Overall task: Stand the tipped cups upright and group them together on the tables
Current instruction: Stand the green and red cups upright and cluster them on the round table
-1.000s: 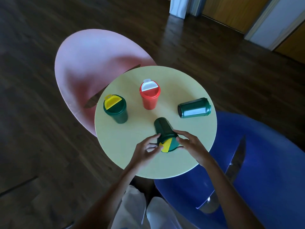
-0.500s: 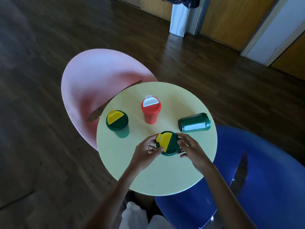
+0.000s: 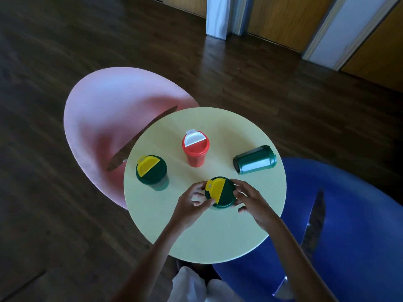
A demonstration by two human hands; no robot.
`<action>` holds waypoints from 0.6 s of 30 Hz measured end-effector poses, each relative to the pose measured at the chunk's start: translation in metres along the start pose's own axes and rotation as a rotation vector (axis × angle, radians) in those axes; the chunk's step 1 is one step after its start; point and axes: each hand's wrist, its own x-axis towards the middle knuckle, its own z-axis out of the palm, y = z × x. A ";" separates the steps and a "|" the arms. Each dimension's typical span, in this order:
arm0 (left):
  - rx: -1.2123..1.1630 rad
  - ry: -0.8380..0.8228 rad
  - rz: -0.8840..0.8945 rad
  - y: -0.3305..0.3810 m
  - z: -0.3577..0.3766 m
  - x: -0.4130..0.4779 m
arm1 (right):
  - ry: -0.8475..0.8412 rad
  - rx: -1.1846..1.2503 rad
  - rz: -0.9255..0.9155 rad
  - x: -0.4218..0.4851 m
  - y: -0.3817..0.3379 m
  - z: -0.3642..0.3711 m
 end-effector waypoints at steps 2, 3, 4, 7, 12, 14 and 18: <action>0.021 -0.022 0.004 -0.002 -0.003 0.001 | 0.000 -0.001 0.002 -0.002 0.001 0.001; 0.026 -0.037 0.007 -0.003 -0.005 0.001 | 0.006 0.002 0.005 -0.003 0.002 0.001; 0.028 -0.050 0.013 -0.003 -0.007 0.003 | 0.019 0.006 0.008 -0.005 0.002 0.001; 0.000 -0.028 0.033 0.008 -0.014 0.012 | 0.113 0.063 0.016 -0.008 0.004 -0.003; 0.031 -0.005 0.137 0.047 -0.016 0.046 | 0.344 0.138 -0.005 -0.007 0.003 -0.025; 0.081 -0.076 0.160 0.061 -0.009 0.068 | 0.412 0.150 0.004 -0.003 0.003 -0.037; 0.328 -0.291 0.089 0.085 0.022 0.121 | 0.506 0.169 0.080 0.023 0.009 -0.062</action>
